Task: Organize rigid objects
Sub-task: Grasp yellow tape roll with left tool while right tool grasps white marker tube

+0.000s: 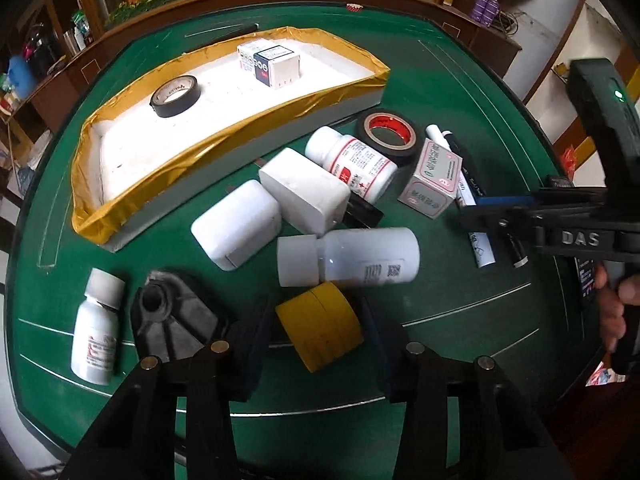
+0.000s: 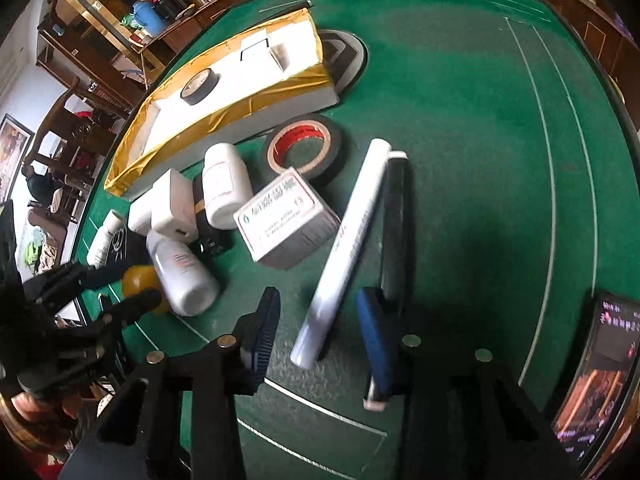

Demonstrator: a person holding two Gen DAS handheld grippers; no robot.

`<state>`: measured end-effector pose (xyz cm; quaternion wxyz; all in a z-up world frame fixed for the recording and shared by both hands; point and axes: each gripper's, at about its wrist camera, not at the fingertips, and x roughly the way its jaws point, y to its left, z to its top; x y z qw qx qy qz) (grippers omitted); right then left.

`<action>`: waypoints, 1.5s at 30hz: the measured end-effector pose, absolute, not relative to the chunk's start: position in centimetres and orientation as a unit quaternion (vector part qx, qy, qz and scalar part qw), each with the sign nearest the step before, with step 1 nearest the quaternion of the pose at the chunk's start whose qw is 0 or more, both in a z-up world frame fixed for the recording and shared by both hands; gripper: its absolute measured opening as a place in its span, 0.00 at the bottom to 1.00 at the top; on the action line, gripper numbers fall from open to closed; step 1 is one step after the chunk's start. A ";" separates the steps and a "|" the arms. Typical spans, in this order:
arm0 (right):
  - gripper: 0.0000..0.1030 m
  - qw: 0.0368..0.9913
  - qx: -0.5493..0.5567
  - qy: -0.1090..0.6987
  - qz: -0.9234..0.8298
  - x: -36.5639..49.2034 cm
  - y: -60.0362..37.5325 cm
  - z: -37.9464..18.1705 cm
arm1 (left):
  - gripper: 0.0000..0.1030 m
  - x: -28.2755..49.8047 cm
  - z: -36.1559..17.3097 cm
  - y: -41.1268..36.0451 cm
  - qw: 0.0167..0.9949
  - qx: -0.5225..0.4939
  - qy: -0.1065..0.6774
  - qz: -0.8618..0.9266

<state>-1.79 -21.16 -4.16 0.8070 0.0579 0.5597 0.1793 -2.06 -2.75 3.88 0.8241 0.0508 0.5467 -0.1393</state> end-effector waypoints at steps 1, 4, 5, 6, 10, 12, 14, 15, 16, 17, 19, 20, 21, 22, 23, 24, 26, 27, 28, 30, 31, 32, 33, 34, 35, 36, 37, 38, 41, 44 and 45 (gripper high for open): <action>0.34 0.806 0.058 0.561 0.180 -1.6 -21.0 -4.3 | 0.45 -2.2 3.9 -2.8 0.823 0.042 0.549 -0.142; 0.29 0.808 0.054 0.559 0.180 -1.4 -20.9 -4.6 | 0.45 -2.7 3.8 -2.5 0.819 0.012 0.555 -0.145; 0.22 0.809 0.049 0.559 0.177 -1.4 -21.0 -4.6 | 0.45 -2.8 3.7 -2.2 0.818 0.000 0.557 -0.144; 0.19 0.809 0.047 0.559 0.174 -1.4 -21.1 -4.6 | 0.45 -2.9 3.7 -2.0 0.817 -0.011 0.558 -0.143; 0.15 0.804 0.052 0.563 0.184 -1.6 -21.9 -4.8 | 0.45 -3.5 3.6 -1.5 0.814 -0.033 0.563 -0.138; 0.15 0.802 0.060 0.565 0.187 -2.1 -22.5 -4.9 | 0.45 -3.5 3.6 -1.5 0.814 -0.037 0.564 -0.133; 0.14 0.798 0.072 0.568 0.188 -2.6 -23.1 -5.0 | 0.45 -3.5 3.5 -1.4 0.813 -0.047 0.566 -0.126; 0.14 0.798 0.073 0.569 0.188 -2.8 -23.2 -5.0 | 0.45 -3.5 3.5 -1.4 0.813 -0.054 0.567 -0.122; 0.14 0.797 0.073 0.570 0.186 -3.0 -23.3 -5.0 | 0.46 -3.4 3.5 -1.3 0.812 -0.058 0.568 -0.119; 0.14 0.796 0.068 0.572 0.185 -3.2 -23.2 -4.9 | 0.46 -3.3 3.5 -1.2 0.812 -0.061 0.569 -0.117; 0.14 0.796 0.055 0.574 0.181 -3.2 -22.9 -4.8 | 0.46 -3.3 3.5 -1.1 0.810 -0.066 0.571 -0.112; 0.15 0.796 0.051 0.576 0.179 -3.1 -22.7 -4.8 | 0.46 -3.3 3.5 -1.1 0.810 -0.068 0.572 -0.110; 0.15 0.796 0.049 0.577 0.177 -3.0 -22.6 -4.7 | 0.47 -3.3 3.5 -1.0 0.810 -0.069 0.573 -0.108; 0.15 0.797 0.045 0.577 0.174 -2.8 -22.4 -4.7 | 0.48 -3.3 3.5 -1.0 0.809 -0.071 0.574 -0.105; 0.15 0.797 0.042 0.577 0.173 -2.6 -22.2 -4.7 | 0.49 -3.4 3.5 -0.9 0.809 -0.072 0.574 -0.102; 0.15 0.798 0.039 0.576 0.172 -2.4 -22.0 -4.7 | 0.49 -3.4 3.5 -0.9 0.808 -0.073 0.576 -0.099; 0.16 0.800 0.030 0.574 0.170 -2.1 -21.4 -4.6 | 0.49 -3.6 3.5 -0.8 0.808 -0.072 0.577 -0.095; 0.16 0.801 0.026 0.573 0.170 -2.0 -21.2 -4.6 | 0.49 -3.7 3.5 -0.8 0.807 -0.072 0.578 -0.093; 0.16 0.802 0.020 0.572 0.169 -1.9 -21.0 -4.6 | 0.49 -3.8 3.4 -0.8 0.807 -0.073 0.579 -0.093; 0.16 0.804 0.015 0.571 0.169 -1.9 -20.9 -4.6 | 0.49 -3.9 3.3 -0.7 0.805 -0.075 0.581 -0.093; 0.16 0.805 0.013 0.569 0.169 -1.9 -20.8 -4.6 | 0.49 -4.0 3.2 -0.7 0.805 -0.074 0.582 -0.093; 0.16 0.806 0.012 0.568 0.168 -1.9 -20.8 -4.6 | 0.47 -4.1 3.2 -0.8 0.804 -0.072 0.582 -0.094; 0.16 0.806 0.010 0.567 0.168 -1.9 -20.8 -4.6 | 0.41 -4.2 3.1 -0.9 0.804 -0.072 0.582 -0.098; 0.16 0.807 0.008 0.566 0.167 -2.0 -20.7 -4.6 | 0.37 -4.3 3.1 -1.1 0.804 -0.070 0.581 -0.103; 0.16 0.808 0.004 0.565 0.166 -2.0 -20.6 -4.6 | 0.37 -4.4 3.2 -1.2 0.806 -0.064 0.579 -0.104; 0.16 0.809 0.001 0.564 0.166 -2.0 -20.5 -4.6 | 0.37 -4.4 3.2 -1.4 0.807 -0.063 0.578 -0.107; 0.16 0.810 -0.002 0.563 0.165 -2.0 -20.4 -4.6 | 0.37 -4.5 3.2 -1.4 0.806 -0.068 0.577 -0.112; 0.16 0.811 -0.004 0.562 0.164 -2.1 -20.4 -4.6 | 0.37 -4.5 3.2 -1.4 0.806 -0.073 0.577 -0.115; 0.16 0.813 0.005 0.557 0.168 -2.3 -20.7 -4.3 | 0.37 -4.6 3.5 -1.0 0.806 -0.091 0.573 -0.117; 0.15 0.816 0.013 0.552 0.170 -2.6 -21.3 -3.8 | 0.37 -4.5 4.2 -0.1 0.807 -0.120 0.565 -0.121; 0.15 0.817 0.016 0.551 0.170 -2.7 -21.5 -3.7 | 0.37 -4.3 4.4 0.1 0.807 -0.131 0.562 -0.123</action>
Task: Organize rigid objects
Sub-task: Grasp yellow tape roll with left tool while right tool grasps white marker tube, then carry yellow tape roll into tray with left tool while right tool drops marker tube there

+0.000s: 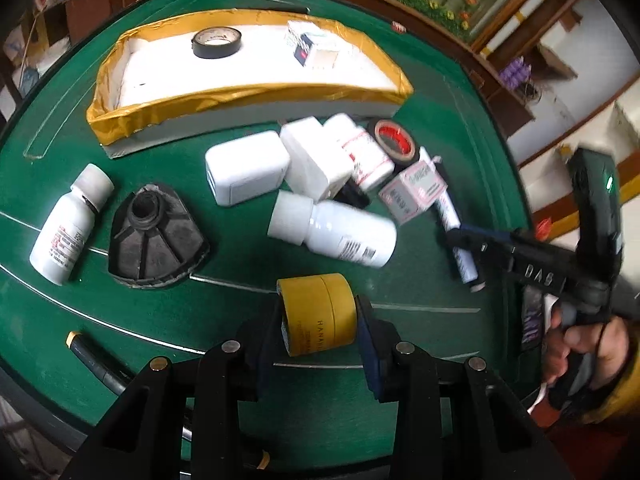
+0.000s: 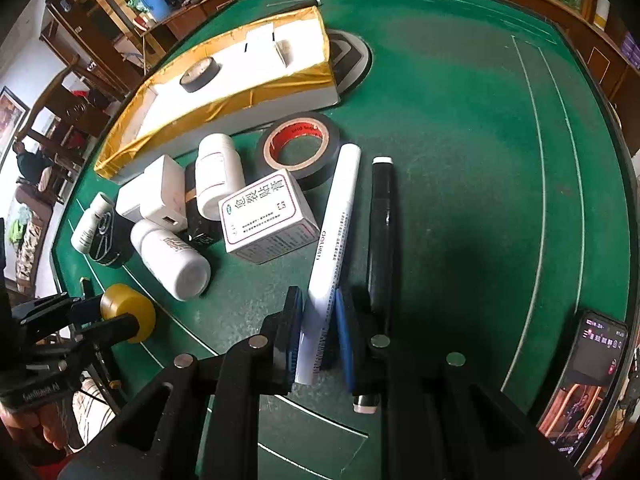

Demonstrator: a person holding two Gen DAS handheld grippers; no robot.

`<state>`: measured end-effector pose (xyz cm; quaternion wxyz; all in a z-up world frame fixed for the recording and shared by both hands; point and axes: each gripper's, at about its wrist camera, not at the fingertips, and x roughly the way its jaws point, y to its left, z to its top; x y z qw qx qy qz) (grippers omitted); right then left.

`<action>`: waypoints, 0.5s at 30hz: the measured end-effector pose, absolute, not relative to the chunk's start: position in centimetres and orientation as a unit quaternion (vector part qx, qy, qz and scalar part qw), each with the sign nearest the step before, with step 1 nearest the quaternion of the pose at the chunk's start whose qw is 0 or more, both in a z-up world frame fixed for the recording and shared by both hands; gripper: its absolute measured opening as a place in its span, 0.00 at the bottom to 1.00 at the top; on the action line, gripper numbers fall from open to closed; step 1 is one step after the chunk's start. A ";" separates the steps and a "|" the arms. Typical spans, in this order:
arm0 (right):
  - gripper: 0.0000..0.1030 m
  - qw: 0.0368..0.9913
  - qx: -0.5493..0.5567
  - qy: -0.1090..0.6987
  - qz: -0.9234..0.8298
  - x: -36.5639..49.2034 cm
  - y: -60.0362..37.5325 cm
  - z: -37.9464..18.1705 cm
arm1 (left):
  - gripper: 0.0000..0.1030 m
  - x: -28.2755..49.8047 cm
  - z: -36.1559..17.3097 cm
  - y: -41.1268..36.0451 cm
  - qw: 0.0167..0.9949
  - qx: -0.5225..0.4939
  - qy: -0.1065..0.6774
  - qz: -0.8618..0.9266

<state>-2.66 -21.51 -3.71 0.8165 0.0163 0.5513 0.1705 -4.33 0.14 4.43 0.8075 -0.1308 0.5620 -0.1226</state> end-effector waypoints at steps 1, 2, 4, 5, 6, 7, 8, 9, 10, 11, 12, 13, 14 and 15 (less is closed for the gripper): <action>0.15 0.817 0.021 0.551 0.171 -2.7 -21.8 -3.6 | 0.37 -4.2 4.8 0.4 0.808 -0.142 0.558 -0.124; 0.15 0.818 0.027 0.549 0.171 -2.8 -22.1 -3.4 | 0.37 -4.1 5.1 0.7 0.809 -0.150 0.554 -0.126; 0.15 0.819 0.035 0.546 0.172 -2.8 -22.4 -3.0 | 0.37 -3.9 5.8 1.0 0.812 -0.162 0.546 -0.128; 0.15 0.819 0.038 0.546 0.173 -2.9 -22.5 -2.8 | 0.37 -3.8 6.2 1.1 0.813 -0.164 0.543 -0.130; 0.15 0.819 0.039 0.546 0.173 -3.0 -22.6 -2.8 | 0.37 -3.7 6.4 1.0 0.814 -0.166 0.541 -0.132; 0.15 0.817 0.040 0.549 0.173 -3.0 -22.6 -2.8 | 0.37 -3.6 6.6 0.9 0.815 -0.166 0.539 -0.133; 0.15 0.814 0.040 0.552 0.173 -2.9 -22.6 -2.9 | 0.37 -3.5 6.8 0.8 0.816 -0.166 0.538 -0.135; 0.15 0.812 0.040 0.556 0.174 -2.9 -22.5 -3.1 | 0.37 -3.5 6.9 0.8 0.816 -0.166 0.536 -0.137; 0.15 0.806 0.041 0.564 0.175 -2.9 -22.3 -3.4 | 0.37 -3.5 7.0 0.8 0.816 -0.166 0.535 -0.139; 0.15 0.804 0.041 0.568 0.175 -2.9 -22.2 -3.6 | 0.37 -3.5 7.0 0.7 0.816 -0.167 0.535 -0.141; 0.15 0.802 0.039 0.571 0.173 -2.9 -22.1 -3.8 | 0.37 -3.4 7.0 0.7 0.816 -0.168 0.535 -0.142; 0.15 0.798 0.037 0.576 0.172 -2.8 -21.9 -4.0 | 0.37 -3.4 7.0 0.7 0.815 -0.169 0.535 -0.144; 0.15 0.797 0.036 0.579 0.171 -2.7 -21.8 -4.1 | 0.37 -3.4 6.9 0.6 0.815 -0.169 0.535 -0.145; 0.15 0.795 0.035 0.582 0.168 -2.5 -21.7 -4.2 | 0.37 -3.3 6.9 0.6 0.814 -0.170 0.536 -0.146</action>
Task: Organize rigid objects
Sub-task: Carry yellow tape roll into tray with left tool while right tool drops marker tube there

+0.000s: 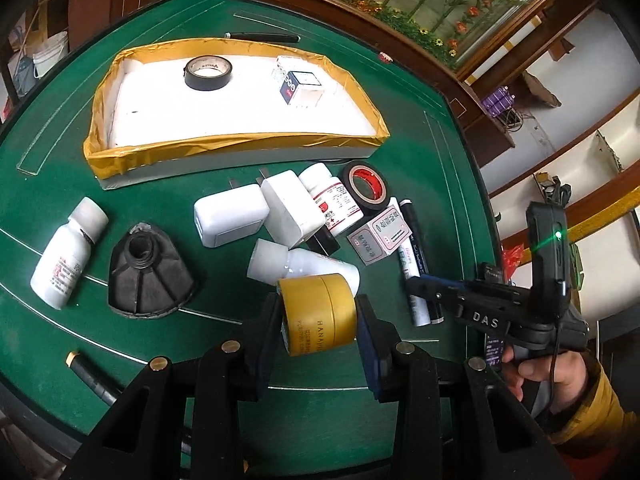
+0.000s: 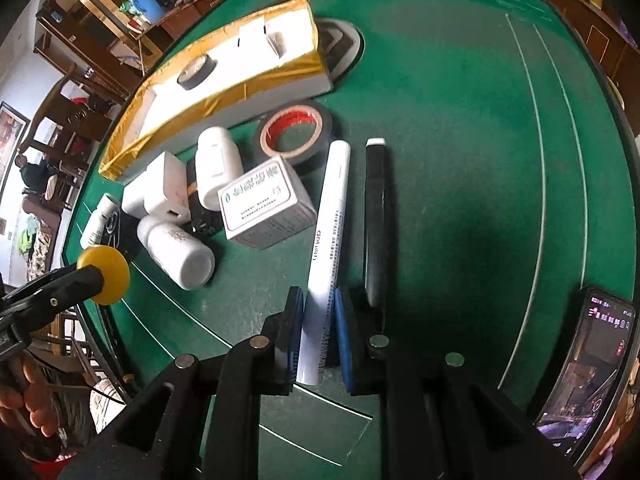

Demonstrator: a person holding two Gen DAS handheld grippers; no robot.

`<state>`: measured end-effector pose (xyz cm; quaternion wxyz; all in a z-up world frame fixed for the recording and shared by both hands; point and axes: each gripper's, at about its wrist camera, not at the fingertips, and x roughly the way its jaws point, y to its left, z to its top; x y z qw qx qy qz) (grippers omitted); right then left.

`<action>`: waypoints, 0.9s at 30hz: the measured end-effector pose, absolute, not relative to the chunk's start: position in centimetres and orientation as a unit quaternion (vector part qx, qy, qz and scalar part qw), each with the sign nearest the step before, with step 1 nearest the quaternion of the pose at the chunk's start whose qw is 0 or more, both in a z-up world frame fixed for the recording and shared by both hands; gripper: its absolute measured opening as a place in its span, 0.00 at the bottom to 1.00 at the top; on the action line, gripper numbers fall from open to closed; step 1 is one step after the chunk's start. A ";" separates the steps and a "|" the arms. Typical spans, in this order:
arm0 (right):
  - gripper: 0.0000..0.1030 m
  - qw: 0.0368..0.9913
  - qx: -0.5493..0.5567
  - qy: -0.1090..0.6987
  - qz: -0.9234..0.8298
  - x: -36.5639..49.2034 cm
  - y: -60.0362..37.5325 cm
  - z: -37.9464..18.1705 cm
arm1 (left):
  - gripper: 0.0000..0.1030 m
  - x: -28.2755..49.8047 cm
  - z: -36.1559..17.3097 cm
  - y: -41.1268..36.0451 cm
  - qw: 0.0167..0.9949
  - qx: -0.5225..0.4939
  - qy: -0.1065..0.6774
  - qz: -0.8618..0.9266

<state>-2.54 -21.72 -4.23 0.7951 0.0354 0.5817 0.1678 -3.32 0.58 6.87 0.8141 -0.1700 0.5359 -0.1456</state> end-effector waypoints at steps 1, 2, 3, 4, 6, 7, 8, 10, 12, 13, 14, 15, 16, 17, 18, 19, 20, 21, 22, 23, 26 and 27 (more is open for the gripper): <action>0.15 0.795 0.033 0.583 0.165 -2.3 -21.6 -4.3 | 0.37 -3.3 6.8 0.6 0.813 -0.171 0.536 -0.146; 0.15 0.796 0.030 0.583 0.161 -2.1 -21.4 -4.2 | 0.37 -3.2 6.7 0.6 0.813 -0.171 0.537 -0.147; 0.15 0.797 0.028 0.582 0.159 -1.8 -21.2 -4.2 | 0.37 -3.1 6.6 0.6 0.813 -0.171 0.537 -0.147; 0.15 0.797 0.026 0.582 0.158 -1.5 -21.0 -4.1 | 0.37 -3.1 6.6 0.7 0.813 -0.172 0.537 -0.147; 0.15 0.798 0.018 0.581 0.156 -0.9 -20.5 -3.9 | 0.37 -3.0 6.5 0.8 0.812 -0.172 0.538 -0.148; 0.15 0.798 0.015 0.582 0.154 -0.6 -20.3 -3.9 | 0.37 -3.0 6.4 0.9 0.812 -0.172 0.538 -0.148; 0.15 0.798 0.011 0.584 0.151 -0.3 -20.1 -4.0 | 0.37 -2.9 6.4 1.0 0.812 -0.172 0.538 -0.148; 0.15 0.797 0.005 0.586 0.147 0.0 -19.9 -4.2 | 0.37 -2.8 6.5 1.1 0.812 -0.170 0.538 -0.149; 0.16 0.797 0.000 0.587 0.145 -0.1 -19.7 -4.5 | 0.37 -2.6 6.5 1.1 0.812 -0.167 0.539 -0.149; 0.16 0.801 -0.005 0.582 0.143 -0.2 -19.6 -4.5 | 0.37 -2.5 6.5 1.1 0.811 -0.165 0.541 -0.149; 0.16 0.803 -0.009 0.578 0.143 -0.3 -19.5 -4.5 | 0.37 -2.4 6.6 1.1 0.811 -0.162 0.542 -0.149; 0.16 0.805 -0.009 0.576 0.142 -0.4 -19.5 -4.5 | 0.37 -2.2 6.6 1.0 0.811 -0.159 0.543 -0.150; 0.15 0.806 -0.002 0.575 0.142 -0.4 -19.7 -4.5 | 0.37 -2.0 6.7 0.9 0.811 -0.156 0.544 -0.151; 0.15 0.807 0.003 0.574 0.140 -0.4 -19.9 -4.5 | 0.37 -1.8 6.8 0.9 0.811 -0.153 0.544 -0.152; 0.15 0.809 0.008 0.572 0.137 -0.5 -20.1 -4.4 | 0.37 -1.6 6.9 0.8 0.811 -0.151 0.543 -0.154; 0.14 0.812 0.014 0.568 0.135 -0.6 -20.5 -4.3 | 0.37 -1.2 7.1 0.6 0.812 -0.148 0.543 -0.157; 0.14 0.814 0.018 0.565 0.134 -0.7 -20.8 -4.2 | 0.37 -0.9 7.2 0.5 0.812 -0.146 0.542 -0.159; 0.14 0.815 0.023 0.563 0.132 -0.8 -21.1 -4.0 | 0.37 -0.6 7.4 0.4 0.813 -0.143 0.542 -0.161; 0.14 0.817 0.029 0.560 0.131 -0.8 -21.4 -3.8 | 0.37 -0.3 7.6 0.2 0.813 -0.140 0.541 -0.164; 0.14 0.819 0.033 0.558 0.131 -0.9 -21.6 -3.6 | 0.37 0.0 7.7 0.1 0.814 -0.138 0.540 -0.167; 0.14 0.823 0.046 0.552 0.129 -1.0 -22.2 -3.0 | 0.37 1.0 8.2 -0.4 0.815 -0.132 0.537 -0.175; 0.14 0.824 0.049 0.550 0.129 -1.1 -22.3 -2.9 | 0.37 1.3 8.3 -0.5 0.815 -0.131 0.536 -0.178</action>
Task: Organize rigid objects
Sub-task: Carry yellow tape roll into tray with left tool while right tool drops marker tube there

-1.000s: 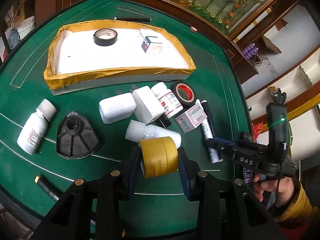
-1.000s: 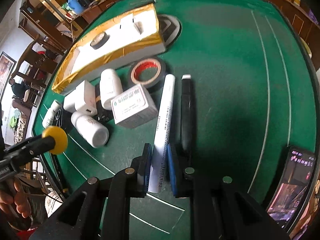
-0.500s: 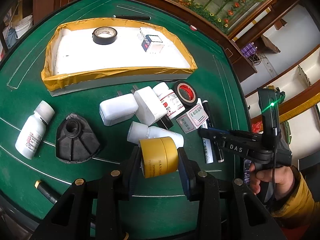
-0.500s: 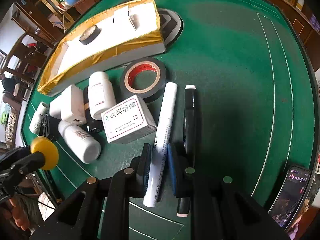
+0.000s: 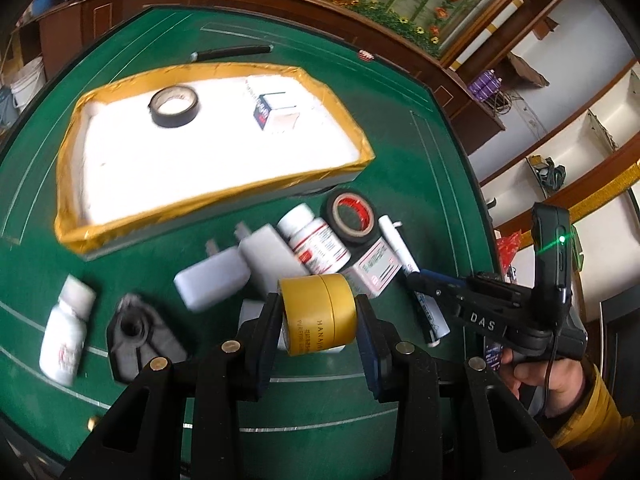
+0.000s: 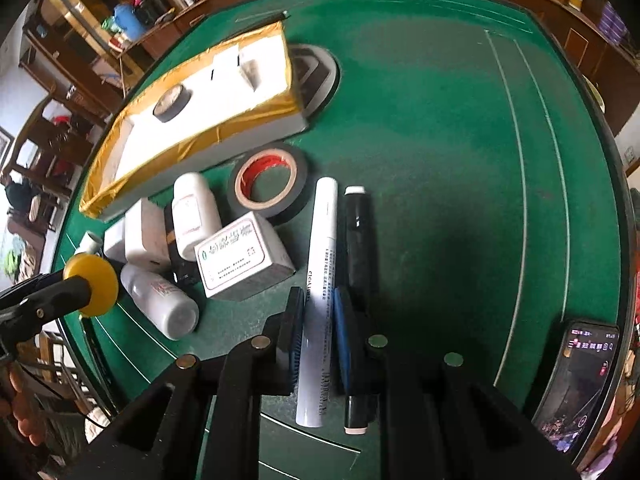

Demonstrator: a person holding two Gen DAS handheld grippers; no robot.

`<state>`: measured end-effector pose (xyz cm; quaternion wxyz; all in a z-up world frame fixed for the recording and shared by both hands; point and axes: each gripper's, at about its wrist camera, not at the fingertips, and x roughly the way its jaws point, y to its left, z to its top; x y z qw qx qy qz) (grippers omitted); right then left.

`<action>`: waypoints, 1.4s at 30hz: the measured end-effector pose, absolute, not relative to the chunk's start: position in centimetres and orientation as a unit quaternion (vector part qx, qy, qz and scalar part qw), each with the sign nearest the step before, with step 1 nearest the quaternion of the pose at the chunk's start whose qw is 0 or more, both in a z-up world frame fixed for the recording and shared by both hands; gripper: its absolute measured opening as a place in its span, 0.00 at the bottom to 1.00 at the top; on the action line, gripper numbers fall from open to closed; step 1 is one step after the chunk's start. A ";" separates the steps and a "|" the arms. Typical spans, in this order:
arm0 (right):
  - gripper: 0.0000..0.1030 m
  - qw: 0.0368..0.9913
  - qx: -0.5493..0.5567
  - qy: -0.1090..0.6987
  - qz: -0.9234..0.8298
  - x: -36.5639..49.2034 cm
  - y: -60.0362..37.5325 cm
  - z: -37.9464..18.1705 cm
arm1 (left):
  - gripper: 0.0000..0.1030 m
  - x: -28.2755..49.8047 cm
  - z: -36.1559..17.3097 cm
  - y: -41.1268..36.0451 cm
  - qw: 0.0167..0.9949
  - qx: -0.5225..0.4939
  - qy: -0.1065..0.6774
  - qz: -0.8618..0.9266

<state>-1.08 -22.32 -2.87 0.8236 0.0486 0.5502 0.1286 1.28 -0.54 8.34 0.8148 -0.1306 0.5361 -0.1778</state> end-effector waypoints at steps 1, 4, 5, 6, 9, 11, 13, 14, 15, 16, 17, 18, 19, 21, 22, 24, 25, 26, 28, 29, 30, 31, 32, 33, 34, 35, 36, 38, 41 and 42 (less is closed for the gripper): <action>0.14 0.825 0.053 0.548 0.128 -1.1 -22.5 -2.6 | 0.37 1.6 8.5 -0.7 0.815 -0.129 0.535 -0.181; 0.14 0.828 0.061 0.543 0.128 -1.2 -22.7 -2.1 | 0.37 2.4 8.8 -1.1 0.815 -0.122 0.534 -0.188; 0.14 0.829 0.065 0.540 0.129 -1.3 -22.8 -1.9 | 0.37 2.6 8.9 -1.1 0.815 -0.121 0.534 -0.189; 0.14 0.830 0.067 0.538 0.129 -1.3 -22.8 -1.7 | 0.37 2.8 8.9 -1.2 0.815 -0.119 0.535 -0.191; 0.14 0.833 0.077 0.532 0.129 -1.3 -23.0 -1.2 | 0.37 3.6 9.1 -1.4 0.815 -0.113 0.535 -0.195; 0.14 0.836 0.084 0.527 0.130 -1.4 -23.2 -0.7 | 0.37 4.0 9.2 -1.4 0.815 -0.111 0.534 -0.197; 0.14 0.838 0.091 0.521 0.131 -1.4 -23.5 -0.3 | 0.37 4.4 9.3 -1.4 0.815 -0.110 0.533 -0.198; 0.14 0.841 0.096 0.516 0.133 -1.4 -23.7 0.1 | 0.37 4.5 9.3 -1.4 0.815 -0.110 0.533 -0.198; 0.14 0.842 0.098 0.514 0.135 -1.3 -23.7 0.3 | 0.37 4.7 9.3 -1.3 0.815 -0.110 0.534 -0.198; 0.14 0.844 0.102 0.509 0.138 -1.3 -23.8 0.7 | 0.36 4.8 9.3 -1.3 0.815 -0.110 0.534 -0.198; 0.14 0.846 0.105 0.504 0.140 -1.3 -23.9 1.0 | 0.37 4.9 9.4 -1.2 0.815 -0.111 0.533 -0.198; 0.14 0.848 0.108 0.499 0.142 -1.3 -23.9 1.4 | 0.37 5.1 9.5 -1.2 0.815 -0.113 0.533 -0.198; 0.14 0.850 0.111 0.495 0.145 -1.3 -24.0 1.6 | 0.37 5.3 9.5 -1.1 0.815 -0.114 0.532 -0.199; 0.14 0.852 0.113 0.490 0.146 -1.2 -23.9 2.0 | 0.37 5.7 9.6 -0.9 0.815 -0.116 0.531 -0.200; 0.14 0.853 0.114 0.488 0.147 -1.1 -24.0 2.3 | 0.36 5.8 9.6 -0.9 0.816 -0.116 0.530 -0.200; 0.14 0.854 0.113 0.485 0.148 -0.9 -23.7 2.6 | 0.37 6.2 9.7 -0.7 0.818 -0.116 0.528 -0.199; 0.14 0.855 0.111 0.484 0.149 -0.8 -23.6 2.7 | 0.37 6.4 9.8 -0.6 0.818 -0.116 0.527 -0.199; 0.14 0.856 0.109 0.482 0.151 -0.6 -23.4 2.9 | 0.37 6.6 9.8 -0.4 0.819 -0.117 0.526 -0.198; 0.14 0.858 0.103 0.479 0.155 -0.1 -22.8 3.3 | 0.37 7.2 10.0 0.0 0.820 -0.118 0.525 -0.195; 0.14 0.858 0.101 0.478 0.156 0.1 -22.6 3.4 | 0.37 7.5 10.0 0.2 0.821 -0.119 0.524 -0.194; 0.14 0.859 0.098 0.477 0.158 0.4 -22.3 3.6 | 0.37 7.9 10.0 0.5 0.821 -0.119 0.524 -0.192; 0.14 0.860 0.094 0.476 0.160 0.8 -22.0 3.8 | 0.37 8.5 10.0 0.8 0.821 -0.120 0.524 -0.189; 0.14 0.861 0.090 0.474 0.162 1.3 -21.6 4.0 | 0.37 8.9 10.0 1.0 0.821 -0.121 0.525 -0.187; 0.14 0.861 0.087 0.473 0.164 1.7 -21.3 4.1 | 0.37 9.4 9.9 1.3 0.821 -0.123 0.526 -0.185; 0.14 0.862 0.084 0.471 0.165 2.4 -20.8 4.3 | 0.37 9.9 9.9 1.5 0.821 -0.123 0.527 -0.183; 0.14 0.863 0.081 0.470 0.167 2.9 -20.6 4.5 | 0.36 10.3 9.7 1.6 0.821 -0.122 0.528 -0.181; 0.14 0.864 0.077 0.468 0.168 3.5 -20.1 4.7 | 0.36 10.7 9.7 1.8 0.821 -0.121 0.529 -0.179; 0.14 0.864 0.072 0.468 0.170 4.8 -19.4 4.9 | 0.36 11.7 9.3 2.0 0.820 -0.119 0.532 -0.175; 0.14 0.864 0.061 0.469 0.173 6.5 -18.2 4.8 | 0.36 13.3 8.5 2.2 0.819 -0.111 0.538 -0.166; 0.14 0.863 0.058 0.470 0.173 6.9 -17.9 4.7 | 0.36 13.7 8.3 2.2 0.819 -0.109 0.539 -0.164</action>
